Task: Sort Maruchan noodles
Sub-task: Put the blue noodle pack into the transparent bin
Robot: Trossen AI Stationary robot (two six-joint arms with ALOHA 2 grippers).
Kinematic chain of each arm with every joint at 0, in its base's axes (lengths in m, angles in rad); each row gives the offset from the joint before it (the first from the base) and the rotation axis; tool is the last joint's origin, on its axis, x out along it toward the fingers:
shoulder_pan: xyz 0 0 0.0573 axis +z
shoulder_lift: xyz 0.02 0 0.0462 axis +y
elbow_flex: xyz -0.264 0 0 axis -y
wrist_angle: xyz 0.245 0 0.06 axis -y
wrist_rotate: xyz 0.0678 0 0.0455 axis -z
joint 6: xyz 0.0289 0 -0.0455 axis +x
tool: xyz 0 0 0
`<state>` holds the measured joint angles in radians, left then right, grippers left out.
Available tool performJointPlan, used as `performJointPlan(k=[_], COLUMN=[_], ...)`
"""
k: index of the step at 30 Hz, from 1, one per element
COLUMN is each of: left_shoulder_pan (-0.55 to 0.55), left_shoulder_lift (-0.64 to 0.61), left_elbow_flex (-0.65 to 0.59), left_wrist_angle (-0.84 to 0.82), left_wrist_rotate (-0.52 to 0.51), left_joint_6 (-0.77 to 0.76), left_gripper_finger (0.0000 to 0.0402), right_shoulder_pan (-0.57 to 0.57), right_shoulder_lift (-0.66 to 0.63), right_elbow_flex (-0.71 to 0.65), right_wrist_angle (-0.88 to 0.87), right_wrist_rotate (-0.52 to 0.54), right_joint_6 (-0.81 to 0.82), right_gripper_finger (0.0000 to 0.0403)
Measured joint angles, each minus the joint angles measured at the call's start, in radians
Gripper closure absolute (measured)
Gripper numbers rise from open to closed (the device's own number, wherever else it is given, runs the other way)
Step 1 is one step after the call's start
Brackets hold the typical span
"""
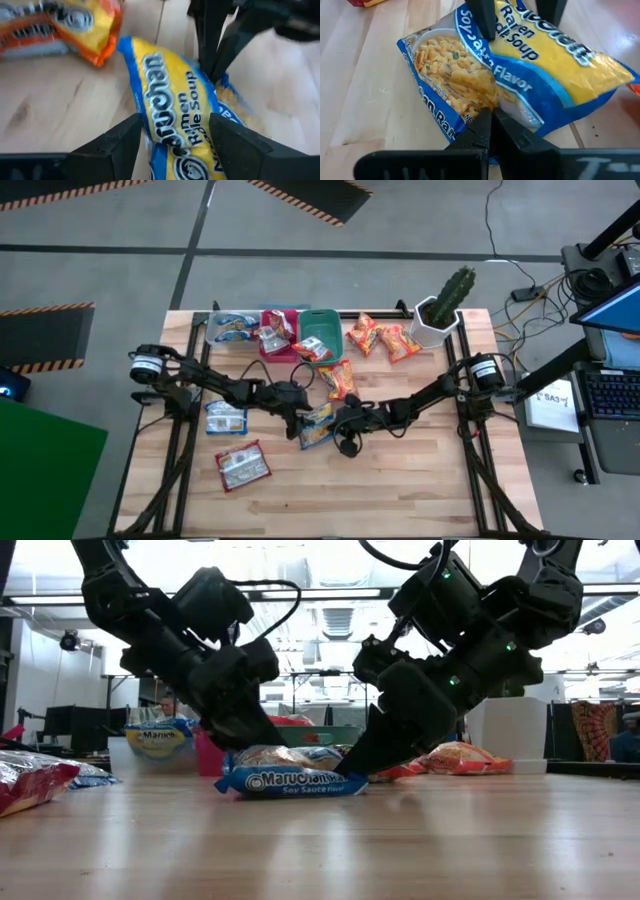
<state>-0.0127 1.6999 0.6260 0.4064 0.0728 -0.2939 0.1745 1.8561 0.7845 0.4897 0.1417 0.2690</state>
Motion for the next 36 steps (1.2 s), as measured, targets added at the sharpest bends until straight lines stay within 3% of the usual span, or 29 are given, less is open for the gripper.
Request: performJointPlan(k=[6,17,26,36], left_shoulder_pan=[-0.003,-0.004,-0.002,0.039], left_shoulder_lift=[0.009,-0.001,-0.151,-0.477], left_elbow_flex=[0.000,0.001,0.001,0.022], left_wrist_angle=[0.001,-0.004,-0.076,-0.214], left_wrist_rotate=[0.022,0.025,0.025,0.003], left_joint_6=[0.000,0.033,0.079,0.193], left_gripper_finger=[0.0242,0.0389,0.0400,0.0401], right_shoulder_pan=[0.000,0.000,-0.001,-0.005], right_shoulder_lift=[-0.014,-0.152,-0.424,-0.642], right_elbow_flex=[-0.001,-0.005,-0.004,-0.005], right_wrist_angle=[0.004,-0.054,-0.220,-0.254], right_wrist_rotate=[-0.001,0.016,0.110,0.175], right_joint_6=[-0.019,-0.088,-0.239,-0.414], right_gripper_finger=[0.0394,0.0394,0.0394,0.0394])
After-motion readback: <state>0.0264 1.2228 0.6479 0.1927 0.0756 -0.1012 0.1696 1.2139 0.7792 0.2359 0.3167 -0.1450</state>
